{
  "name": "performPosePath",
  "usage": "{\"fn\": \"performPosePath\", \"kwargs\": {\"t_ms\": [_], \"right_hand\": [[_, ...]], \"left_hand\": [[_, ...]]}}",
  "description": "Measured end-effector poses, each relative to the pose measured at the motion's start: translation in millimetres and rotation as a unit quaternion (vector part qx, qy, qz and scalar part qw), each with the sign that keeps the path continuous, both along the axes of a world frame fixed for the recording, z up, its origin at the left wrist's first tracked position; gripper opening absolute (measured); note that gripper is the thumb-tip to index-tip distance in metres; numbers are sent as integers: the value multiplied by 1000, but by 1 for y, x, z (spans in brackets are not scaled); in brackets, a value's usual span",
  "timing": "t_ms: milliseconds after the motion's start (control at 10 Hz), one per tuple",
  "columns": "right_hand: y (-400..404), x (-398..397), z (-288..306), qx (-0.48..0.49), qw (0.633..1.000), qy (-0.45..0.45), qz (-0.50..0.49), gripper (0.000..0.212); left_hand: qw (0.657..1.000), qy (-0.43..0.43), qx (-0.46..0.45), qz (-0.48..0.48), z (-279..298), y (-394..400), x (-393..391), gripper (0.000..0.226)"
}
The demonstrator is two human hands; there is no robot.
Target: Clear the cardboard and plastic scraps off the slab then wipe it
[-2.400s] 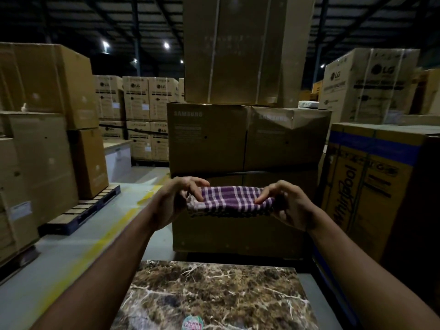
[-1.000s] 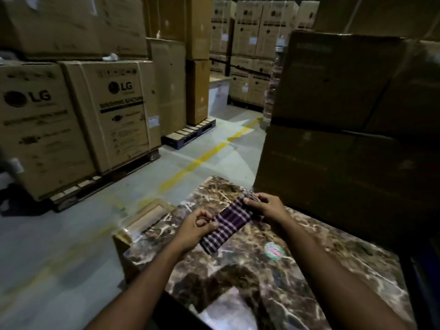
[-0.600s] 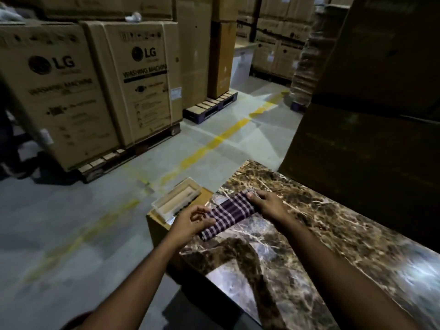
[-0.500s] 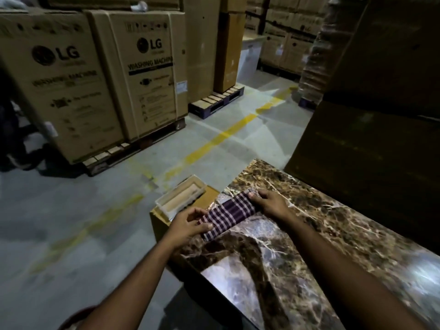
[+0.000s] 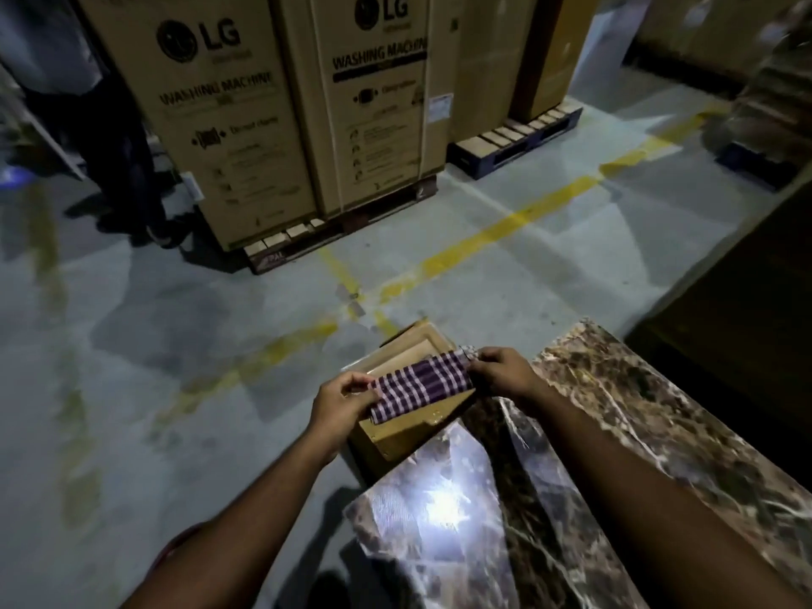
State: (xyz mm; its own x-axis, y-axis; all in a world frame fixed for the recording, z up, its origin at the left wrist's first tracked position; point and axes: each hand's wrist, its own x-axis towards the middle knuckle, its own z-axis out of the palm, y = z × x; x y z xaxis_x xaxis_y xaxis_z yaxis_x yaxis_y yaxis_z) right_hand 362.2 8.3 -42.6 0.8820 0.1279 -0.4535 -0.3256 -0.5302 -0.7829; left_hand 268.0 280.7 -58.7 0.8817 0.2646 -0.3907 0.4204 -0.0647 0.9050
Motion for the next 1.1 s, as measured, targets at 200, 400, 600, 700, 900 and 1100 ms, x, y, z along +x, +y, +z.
{"fn": "performPosePath", "kwargs": {"t_ms": [200, 400, 600, 700, 900, 1100], "right_hand": [[36, 72, -48, -46, 998, 33, -8, 18], [66, 136, -129, -158, 986, 6, 48, 21], [89, 180, -198, -235, 970, -3, 66, 32], [97, 190, -215, -277, 956, -6, 93, 28], [100, 180, -218, -286, 951, 49, 107, 52], [99, 157, -178, -235, 970, 1, 66, 41]], "left_hand": [[996, 27, 73, 32, -53, 24, 71, 17], [990, 51, 132, 21, -140, 40, 130, 20], [978, 57, 201, 23, -220, 37, 152, 21], [970, 67, 232, 1, -240, 34, 156, 25], [969, 143, 183, -79, -236, 33, 163, 35], [968, 110, 193, -118, -181, 54, 161, 36]]}}
